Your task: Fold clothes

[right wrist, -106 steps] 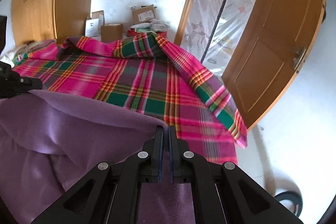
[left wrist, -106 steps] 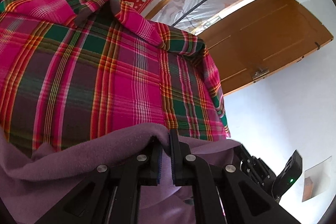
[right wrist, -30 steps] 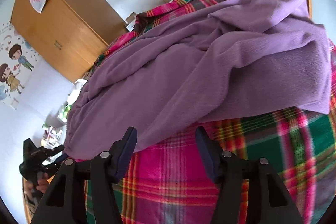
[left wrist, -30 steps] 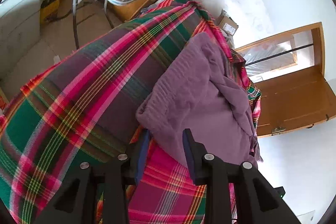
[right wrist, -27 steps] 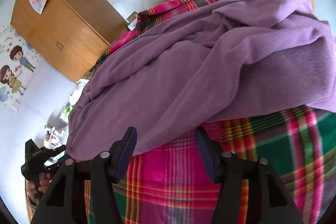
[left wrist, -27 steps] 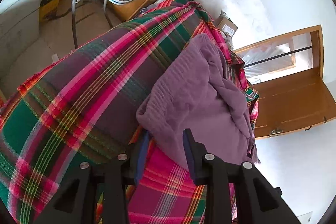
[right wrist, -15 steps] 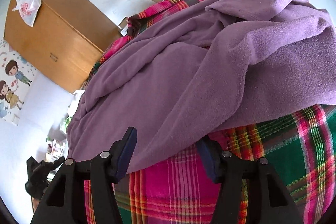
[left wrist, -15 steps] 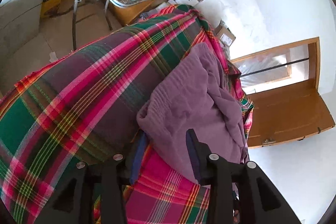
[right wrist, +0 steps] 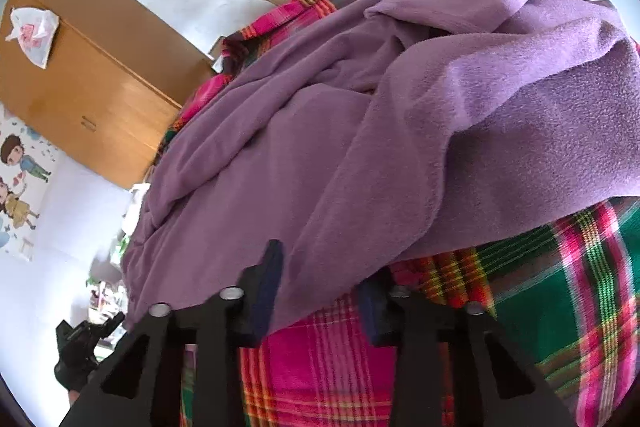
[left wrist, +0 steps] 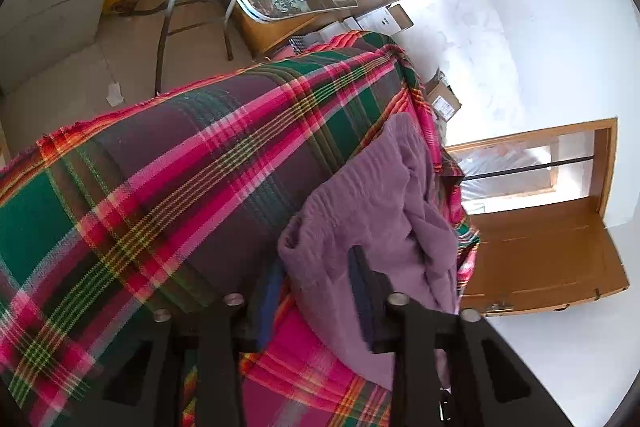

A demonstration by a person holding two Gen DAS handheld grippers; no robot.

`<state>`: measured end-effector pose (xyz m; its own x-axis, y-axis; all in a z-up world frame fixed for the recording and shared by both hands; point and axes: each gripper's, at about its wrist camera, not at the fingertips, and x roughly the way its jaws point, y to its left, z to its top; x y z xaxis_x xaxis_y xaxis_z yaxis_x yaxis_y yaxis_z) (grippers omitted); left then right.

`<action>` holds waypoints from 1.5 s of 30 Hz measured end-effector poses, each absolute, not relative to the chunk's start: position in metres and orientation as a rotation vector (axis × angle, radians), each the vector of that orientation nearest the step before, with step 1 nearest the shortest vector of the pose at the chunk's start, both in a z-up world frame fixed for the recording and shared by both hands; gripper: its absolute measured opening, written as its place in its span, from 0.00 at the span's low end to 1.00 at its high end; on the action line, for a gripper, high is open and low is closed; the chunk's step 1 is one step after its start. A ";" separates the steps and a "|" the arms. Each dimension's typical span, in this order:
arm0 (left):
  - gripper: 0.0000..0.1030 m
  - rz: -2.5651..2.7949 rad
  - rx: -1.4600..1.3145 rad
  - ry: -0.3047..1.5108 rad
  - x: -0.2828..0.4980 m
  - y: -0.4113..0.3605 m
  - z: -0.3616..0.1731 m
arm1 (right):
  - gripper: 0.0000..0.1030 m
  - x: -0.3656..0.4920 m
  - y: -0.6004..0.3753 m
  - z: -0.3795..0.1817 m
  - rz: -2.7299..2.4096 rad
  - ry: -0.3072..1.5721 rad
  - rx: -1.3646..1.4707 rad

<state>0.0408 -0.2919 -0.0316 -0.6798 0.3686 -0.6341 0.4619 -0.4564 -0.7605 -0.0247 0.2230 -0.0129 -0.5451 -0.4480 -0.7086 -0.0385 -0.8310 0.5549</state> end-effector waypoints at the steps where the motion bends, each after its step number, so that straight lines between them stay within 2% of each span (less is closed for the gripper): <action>1: 0.18 -2.328 1.235 1.586 0.041 -0.292 -0.032 | 0.18 -0.025 0.224 -0.014 -2.446 -0.773 1.350; 4: 0.14 -2.346 1.236 1.558 0.040 -0.291 -0.031 | 0.06 -0.024 0.225 -0.015 -2.436 -0.775 1.351; 6: 0.12 -2.377 1.236 1.527 0.040 -0.290 -0.028 | 0.03 -0.022 0.224 -0.014 -2.427 -0.772 1.330; 14: 0.11 -2.438 1.165 1.568 0.051 -0.295 -0.016 | 0.03 -0.003 0.222 0.012 -2.421 -0.715 1.214; 27: 0.10 -2.479 1.124 1.582 0.084 -0.302 -0.007 | 0.03 0.038 0.219 0.023 -2.388 -0.727 1.152; 45: 0.10 -2.462 1.167 1.575 0.153 -0.307 -0.027 | 0.03 0.104 0.238 -0.004 -2.351 -0.793 1.209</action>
<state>0.1527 -0.3072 -0.0266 -0.7248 0.3756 -0.5776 0.3668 -0.4993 -0.7850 0.1037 0.2378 -0.0039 -0.5584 -0.5597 -0.6123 0.0748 -0.7691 0.6347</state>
